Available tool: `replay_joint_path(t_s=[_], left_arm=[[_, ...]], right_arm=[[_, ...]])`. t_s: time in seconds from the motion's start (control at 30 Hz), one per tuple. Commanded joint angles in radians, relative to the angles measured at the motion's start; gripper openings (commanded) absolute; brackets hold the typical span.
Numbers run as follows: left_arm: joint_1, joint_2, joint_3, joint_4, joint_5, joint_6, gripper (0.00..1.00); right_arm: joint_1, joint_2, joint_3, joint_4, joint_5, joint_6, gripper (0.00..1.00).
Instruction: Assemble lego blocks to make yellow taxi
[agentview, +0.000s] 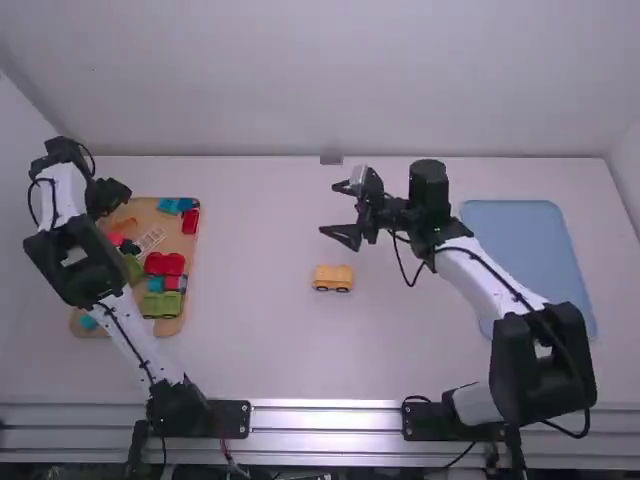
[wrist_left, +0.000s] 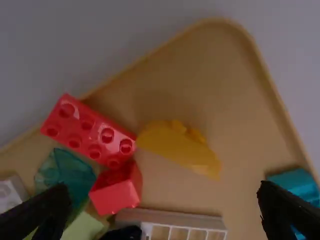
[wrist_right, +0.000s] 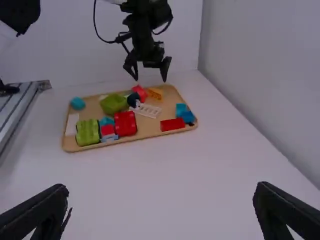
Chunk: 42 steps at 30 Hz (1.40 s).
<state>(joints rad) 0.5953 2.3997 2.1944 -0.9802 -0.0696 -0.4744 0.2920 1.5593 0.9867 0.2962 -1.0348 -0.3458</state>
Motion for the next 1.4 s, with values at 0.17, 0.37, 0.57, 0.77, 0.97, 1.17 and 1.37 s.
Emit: replay_joint_path(t_s=[0.17, 0.37, 0.57, 0.77, 0.97, 1.17, 1.37], left_arm=[[-0.009, 0.033, 0.03, -0.006, -0.032, -0.008, 0.99], [-0.012, 0.074, 0.03, -0.008, -0.072, -0.026, 1.0], [-0.006, 0.075, 0.03, 0.009, -0.026, -0.027, 1.0], [-0.013, 0.098, 0.03, 0.041, -0.074, -0.034, 0.98], [-0.018, 0.106, 0.03, 0.052, -0.078, -0.032, 0.94], [-0.027, 0.107, 0.021, 0.06, -0.078, -0.035, 0.95], [-0.027, 0.107, -0.002, 0.07, -0.078, -0.034, 0.95]], right_arm=[[0.032, -0.022, 0.028, -0.002, 0.093, 0.005, 0.99], [0.042, -0.022, 0.028, -0.015, 0.093, 0.005, 0.99], [0.041, -0.022, 0.028, -0.015, 0.093, 0.005, 0.99], [0.053, -0.022, 0.028, -0.021, 0.09, 0.005, 0.99], [0.056, -0.022, 0.028, -0.023, 0.091, 0.005, 0.99], [0.056, -0.022, 0.028, -0.024, 0.09, 0.005, 0.99], [0.056, -0.022, 0.028, -0.024, 0.09, 0.006, 0.99]])
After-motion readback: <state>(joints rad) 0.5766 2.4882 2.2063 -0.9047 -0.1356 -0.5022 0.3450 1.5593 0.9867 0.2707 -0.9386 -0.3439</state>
